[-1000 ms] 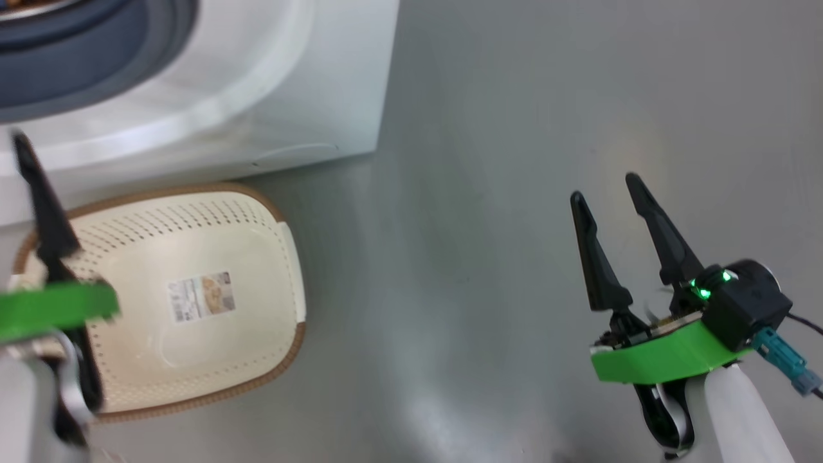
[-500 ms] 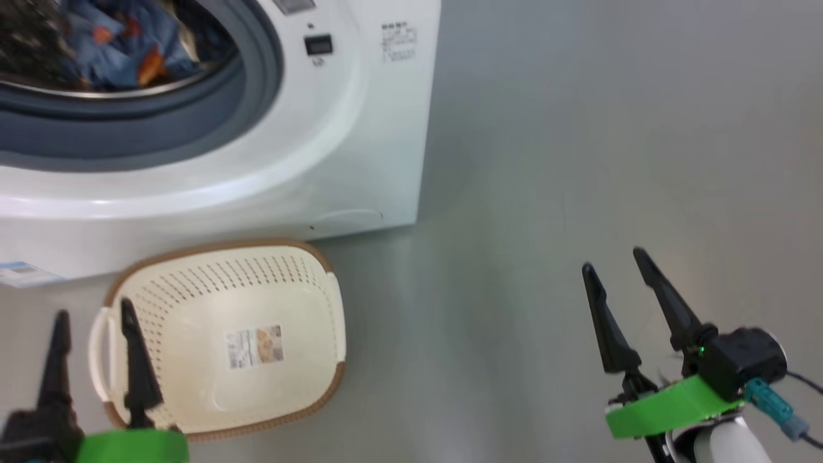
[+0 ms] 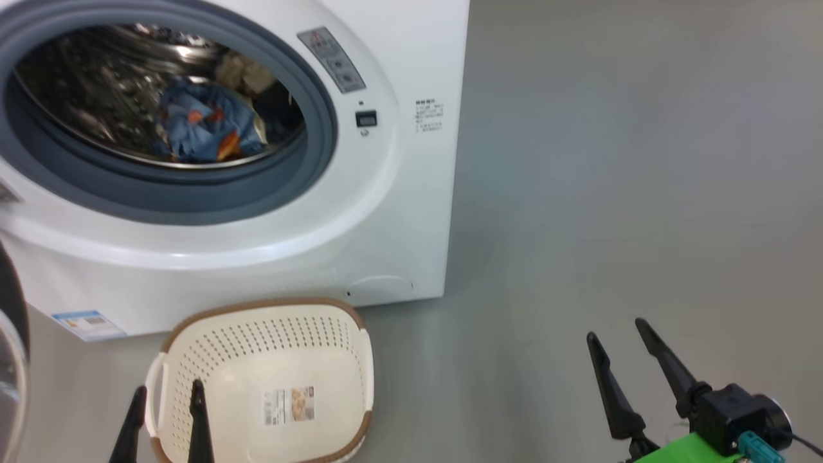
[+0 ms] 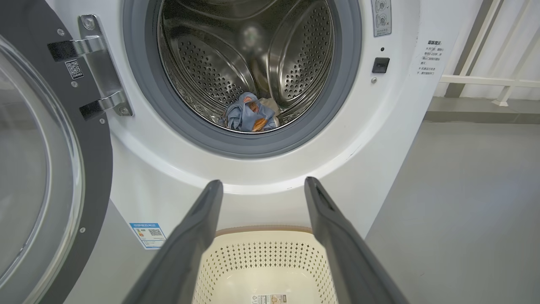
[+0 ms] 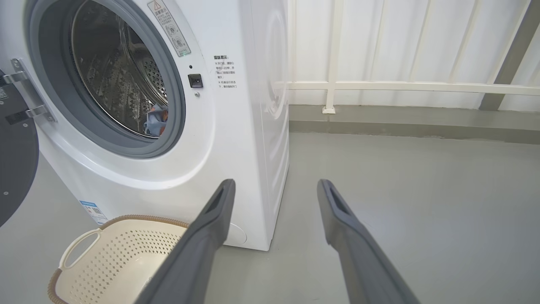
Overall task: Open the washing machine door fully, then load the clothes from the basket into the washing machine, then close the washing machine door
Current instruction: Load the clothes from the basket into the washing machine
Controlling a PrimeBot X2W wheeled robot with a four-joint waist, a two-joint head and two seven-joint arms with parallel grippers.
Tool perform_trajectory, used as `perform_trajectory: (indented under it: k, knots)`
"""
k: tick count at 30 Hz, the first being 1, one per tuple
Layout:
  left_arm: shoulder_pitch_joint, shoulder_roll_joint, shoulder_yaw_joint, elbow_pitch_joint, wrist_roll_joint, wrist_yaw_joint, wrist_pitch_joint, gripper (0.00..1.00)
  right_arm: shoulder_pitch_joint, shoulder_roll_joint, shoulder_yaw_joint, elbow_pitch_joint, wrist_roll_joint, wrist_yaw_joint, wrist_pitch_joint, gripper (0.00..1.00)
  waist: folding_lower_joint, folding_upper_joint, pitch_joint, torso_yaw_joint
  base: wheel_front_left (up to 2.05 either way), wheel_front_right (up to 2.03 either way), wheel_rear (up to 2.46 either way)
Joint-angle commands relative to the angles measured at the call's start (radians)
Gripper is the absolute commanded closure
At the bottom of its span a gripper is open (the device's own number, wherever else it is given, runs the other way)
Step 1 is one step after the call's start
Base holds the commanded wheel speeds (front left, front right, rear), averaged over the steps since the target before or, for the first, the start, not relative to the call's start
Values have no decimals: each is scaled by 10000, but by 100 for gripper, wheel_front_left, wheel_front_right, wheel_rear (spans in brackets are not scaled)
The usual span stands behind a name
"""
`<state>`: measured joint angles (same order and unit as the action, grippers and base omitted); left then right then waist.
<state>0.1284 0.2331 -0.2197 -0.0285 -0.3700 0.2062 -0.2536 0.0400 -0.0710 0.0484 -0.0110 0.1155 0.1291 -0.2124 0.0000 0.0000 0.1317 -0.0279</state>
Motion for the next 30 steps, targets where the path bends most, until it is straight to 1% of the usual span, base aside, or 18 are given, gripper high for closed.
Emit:
perform_trajectory:
  k: [1,11,30]
  knots:
    - [-66,79,326,-152,-29,-55,-81,0,93,-34,188,-311,-109,16,27,0,0,0,-605,180,0,0,0]
    - [412,158,166,-23,-23,-75,24,0,638,50,172,-549,-135,16,275,0,0,0,-1322,192,0,0,0]
    - [342,217,-37,-20,17,74,186,0,765,158,140,-730,-189,16,393,0,0,0,-1551,279,0,0,0]
